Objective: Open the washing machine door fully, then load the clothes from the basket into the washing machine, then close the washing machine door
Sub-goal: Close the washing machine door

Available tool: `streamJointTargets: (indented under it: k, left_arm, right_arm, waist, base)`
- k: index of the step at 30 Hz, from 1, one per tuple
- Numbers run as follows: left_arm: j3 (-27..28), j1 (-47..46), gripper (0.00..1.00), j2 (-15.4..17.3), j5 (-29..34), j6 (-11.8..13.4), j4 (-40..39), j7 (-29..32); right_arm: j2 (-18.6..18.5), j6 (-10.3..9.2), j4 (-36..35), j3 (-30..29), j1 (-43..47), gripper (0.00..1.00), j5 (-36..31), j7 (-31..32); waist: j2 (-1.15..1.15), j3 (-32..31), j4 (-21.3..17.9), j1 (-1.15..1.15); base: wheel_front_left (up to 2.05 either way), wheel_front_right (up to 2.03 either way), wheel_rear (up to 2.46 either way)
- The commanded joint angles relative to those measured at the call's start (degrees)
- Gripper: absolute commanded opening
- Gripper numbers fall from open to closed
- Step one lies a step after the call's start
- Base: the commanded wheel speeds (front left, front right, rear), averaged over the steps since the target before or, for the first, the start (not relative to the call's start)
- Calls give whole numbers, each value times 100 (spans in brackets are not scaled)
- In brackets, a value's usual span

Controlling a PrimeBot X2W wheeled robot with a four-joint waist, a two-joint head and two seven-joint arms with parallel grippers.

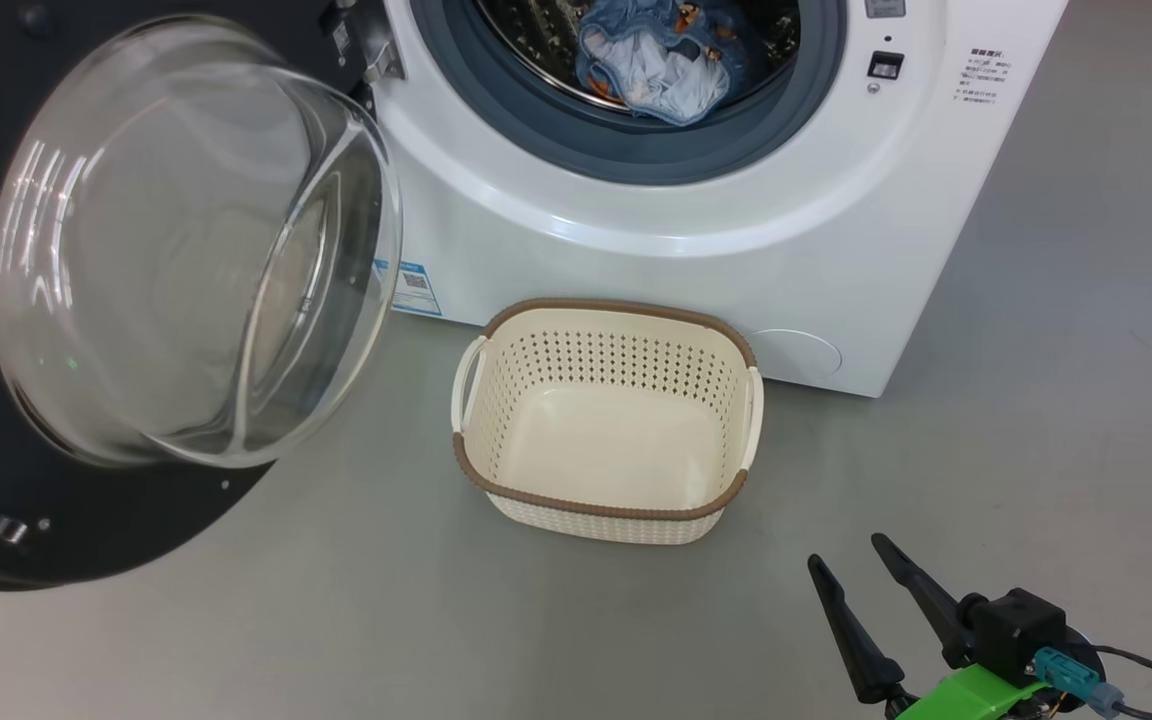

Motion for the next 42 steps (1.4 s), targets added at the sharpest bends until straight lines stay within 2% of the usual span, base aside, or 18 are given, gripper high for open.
streamJointTargets:
  k: [1,11,23,32,36,42]
  left_arm:
    - [-13,49,0,190,-71,-56,-201,174]
    - [-130,492,0,-112,-653,-90,-884,1119]
    - [-448,1239,0,-771,-1316,-97,-2310,2019]
    - [-956,1728,0,-1224,-1634,-97,-3171,2611]
    - [-1476,1928,0,-1393,-1767,-88,-3648,2693]
    - [-1965,2026,0,-1441,-1941,-68,-3881,2457]
  right_arm:
    - [-32,9,-104,157,-173,100,59,-68]
    - [1,9,-14,160,-159,100,186,-68]
    - [39,9,51,272,-124,100,209,-68]
    - [66,9,84,362,-112,100,273,-68]
    - [31,9,97,370,-81,100,312,-68]
    - [25,9,107,341,-101,100,321,-68]
  waist:
    - [0,12,-8,0]
    - [0,-11,66,0]
    - [0,-158,213,0]
    - [0,-186,151,0]
    - [0,-175,78,0]
    - [0,-181,-133,0]
  base:
    - [0,0,0]
    - [0,0,0]
    - [0,0,0]
    - [0,0,0]
    - [0,0,0]
    - [0,0,0]
